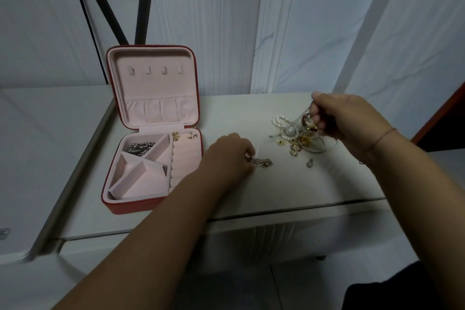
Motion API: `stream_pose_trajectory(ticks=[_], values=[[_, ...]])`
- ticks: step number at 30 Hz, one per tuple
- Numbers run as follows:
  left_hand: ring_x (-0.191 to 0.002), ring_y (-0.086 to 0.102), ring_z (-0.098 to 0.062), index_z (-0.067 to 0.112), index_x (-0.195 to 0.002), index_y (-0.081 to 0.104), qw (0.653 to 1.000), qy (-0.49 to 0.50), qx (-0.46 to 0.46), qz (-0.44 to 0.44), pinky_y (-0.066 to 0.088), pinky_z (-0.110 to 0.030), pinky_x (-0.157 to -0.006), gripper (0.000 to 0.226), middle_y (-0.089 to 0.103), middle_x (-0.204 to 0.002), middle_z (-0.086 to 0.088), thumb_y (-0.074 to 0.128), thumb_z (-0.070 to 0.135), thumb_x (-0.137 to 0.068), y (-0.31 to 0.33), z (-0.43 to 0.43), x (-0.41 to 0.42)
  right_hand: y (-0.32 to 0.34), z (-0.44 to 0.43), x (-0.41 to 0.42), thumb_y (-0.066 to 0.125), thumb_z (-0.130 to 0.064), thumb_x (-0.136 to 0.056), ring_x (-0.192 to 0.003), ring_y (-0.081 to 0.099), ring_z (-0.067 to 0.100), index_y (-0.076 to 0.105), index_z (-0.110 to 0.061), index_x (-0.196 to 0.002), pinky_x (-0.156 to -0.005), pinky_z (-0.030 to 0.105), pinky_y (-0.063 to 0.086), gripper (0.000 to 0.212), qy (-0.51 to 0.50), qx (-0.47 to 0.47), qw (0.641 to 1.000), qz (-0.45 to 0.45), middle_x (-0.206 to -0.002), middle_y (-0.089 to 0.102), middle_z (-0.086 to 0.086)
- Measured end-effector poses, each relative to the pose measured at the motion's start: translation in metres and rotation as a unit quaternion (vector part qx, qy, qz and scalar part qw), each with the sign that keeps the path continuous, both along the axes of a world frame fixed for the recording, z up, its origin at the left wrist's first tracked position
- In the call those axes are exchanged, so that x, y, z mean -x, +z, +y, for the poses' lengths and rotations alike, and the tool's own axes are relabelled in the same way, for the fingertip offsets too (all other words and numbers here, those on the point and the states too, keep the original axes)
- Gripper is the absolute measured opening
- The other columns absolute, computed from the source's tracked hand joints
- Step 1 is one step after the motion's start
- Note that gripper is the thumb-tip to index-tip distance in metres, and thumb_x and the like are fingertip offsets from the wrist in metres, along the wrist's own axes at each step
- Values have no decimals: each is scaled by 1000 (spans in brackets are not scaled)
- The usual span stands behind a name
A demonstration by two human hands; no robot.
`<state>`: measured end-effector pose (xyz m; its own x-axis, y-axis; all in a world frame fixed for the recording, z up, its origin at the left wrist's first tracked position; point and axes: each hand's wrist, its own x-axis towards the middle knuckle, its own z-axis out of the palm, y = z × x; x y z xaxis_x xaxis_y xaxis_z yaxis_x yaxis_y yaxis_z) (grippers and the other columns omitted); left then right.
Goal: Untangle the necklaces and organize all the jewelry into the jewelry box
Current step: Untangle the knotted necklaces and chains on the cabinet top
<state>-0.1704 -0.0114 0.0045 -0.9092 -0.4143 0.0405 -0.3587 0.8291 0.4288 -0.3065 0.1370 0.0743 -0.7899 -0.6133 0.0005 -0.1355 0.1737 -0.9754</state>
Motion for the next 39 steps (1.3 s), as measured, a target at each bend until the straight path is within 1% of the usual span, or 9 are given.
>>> stream_pose_trajectory(ticks=[3,7,12,15,19,23,26,29,39], values=[[-106,52,-25,19,-101,69,999,23,26,7,44,-33,-89,15,58,-108,-7,58,18,-90,1,3,4,-2,3,-5,51,-22,-97,-53,48,10,61,-9,-73,-61,23,45,29,69,-49,996,28,-62,56,2],[-107,55,-29,13,-104,69,999,39,17,1,42,-32,-85,19,59,-111,-11,55,15,-92,2,7,7,-4,5,-9,51,-16,-96,-54,50,10,64,-7,-77,-63,22,43,25,119,-85,988,46,-63,61,0],[-101,57,-26,7,-101,71,998,7,-61,29,42,-29,-84,18,66,-106,-13,58,16,-92,3,25,13,-3,6,-10,52,-15,-96,-53,51,8,66,-6,-79,-65,24,46,24,68,-54,993,74,-61,61,0],[-99,58,-26,4,-97,72,995,-9,-89,54,44,-32,-87,16,67,-103,-14,61,14,-89,2,36,17,0,6,-11,52,-17,-95,-59,52,11,68,-6,-80,-66,25,48,25,46,-35,994,96,-66,62,3],[-84,62,-30,-5,-84,71,990,-27,-106,84,49,-36,-79,17,68,-89,-20,60,7,-86,-2,48,24,5,4,-15,52,-17,-96,-62,52,14,67,-5,-81,-64,24,48,24,21,6,994,110,-67,61,4],[-85,62,-24,2,-86,72,981,-29,-144,131,46,-28,-76,12,69,-90,-13,61,8,-86,-5,59,32,8,4,-17,53,-18,-95,-62,52,11,67,-10,-78,-61,20,47,24,-10,37,991,128,-65,62,-2],[-78,60,-18,7,-88,72,968,-13,-196,158,50,-31,-78,9,67,-84,-7,63,6,-85,-11,63,41,10,5,-17,53,-17,-95,-61,54,6,67,-12,-77,-57,14,46,24,-28,44,988,143,-68,63,-2],[-73,58,-15,8,-88,71,957,-6,-231,175,53,-33,-79,9,59,-73,3,64,5,-84,-18,65,49,11,6,-19,53,-17,-95,-61,53,3,67,-12,-77,-59,14,46,23,-37,52,987,148,-70,64,-2],[-55,56,-13,4,-91,72,922,0,-330,203,55,-34,-70,9,58,-59,5,65,3,-84,-25,81,72,15,13,-17,53,-14,-93,-58,52,-3,67,-13,-76,-53,8,40,22,-70,62,983,157,-71,63,-1]])
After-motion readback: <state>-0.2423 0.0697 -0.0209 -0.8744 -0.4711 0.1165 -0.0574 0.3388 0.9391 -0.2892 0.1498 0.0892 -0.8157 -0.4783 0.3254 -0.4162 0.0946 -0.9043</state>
